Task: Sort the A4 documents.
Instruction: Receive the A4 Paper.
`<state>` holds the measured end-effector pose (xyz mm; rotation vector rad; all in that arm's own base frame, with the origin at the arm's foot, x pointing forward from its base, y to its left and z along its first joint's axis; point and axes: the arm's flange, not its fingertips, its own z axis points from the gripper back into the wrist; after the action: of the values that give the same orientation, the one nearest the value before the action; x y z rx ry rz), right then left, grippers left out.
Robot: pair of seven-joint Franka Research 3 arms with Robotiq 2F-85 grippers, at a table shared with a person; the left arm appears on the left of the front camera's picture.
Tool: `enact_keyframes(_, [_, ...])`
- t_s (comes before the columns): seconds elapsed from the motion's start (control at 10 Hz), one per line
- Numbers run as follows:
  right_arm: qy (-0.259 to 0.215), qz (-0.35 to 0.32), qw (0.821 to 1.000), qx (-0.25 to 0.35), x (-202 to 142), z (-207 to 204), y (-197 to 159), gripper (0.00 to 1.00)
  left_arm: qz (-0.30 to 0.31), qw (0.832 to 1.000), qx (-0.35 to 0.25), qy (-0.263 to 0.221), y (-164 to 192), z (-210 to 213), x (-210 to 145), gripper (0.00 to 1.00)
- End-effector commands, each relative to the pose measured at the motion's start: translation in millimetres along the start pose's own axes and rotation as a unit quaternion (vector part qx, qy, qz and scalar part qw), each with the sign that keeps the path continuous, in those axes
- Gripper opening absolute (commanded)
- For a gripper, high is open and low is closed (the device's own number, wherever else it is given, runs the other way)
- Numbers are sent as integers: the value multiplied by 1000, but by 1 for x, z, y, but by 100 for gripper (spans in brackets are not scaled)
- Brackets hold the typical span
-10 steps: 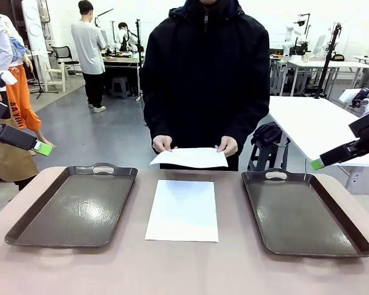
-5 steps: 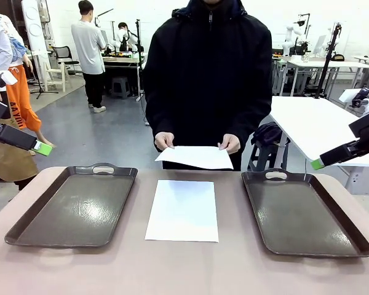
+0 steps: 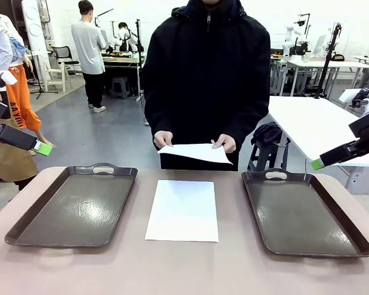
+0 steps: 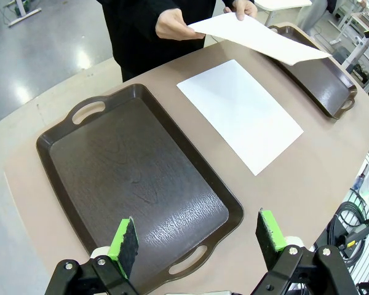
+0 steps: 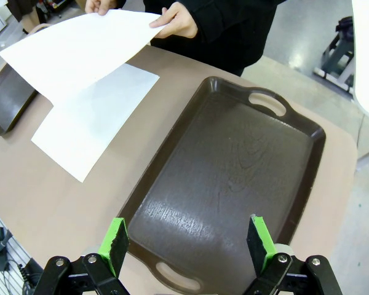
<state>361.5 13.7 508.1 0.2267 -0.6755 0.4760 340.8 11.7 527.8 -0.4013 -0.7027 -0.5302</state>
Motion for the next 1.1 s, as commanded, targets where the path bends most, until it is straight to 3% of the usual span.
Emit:
enact_keyframes(0.0, [0, -1, 1000, 4, 0, -1, 0, 100, 0, 1000, -4, -2, 0, 0, 0, 100])
enact_keyframes(1.0, [0, -1, 1000, 4, 0, -1, 0, 100, 0, 1000, -4, -2, 0, 0, 0, 100])
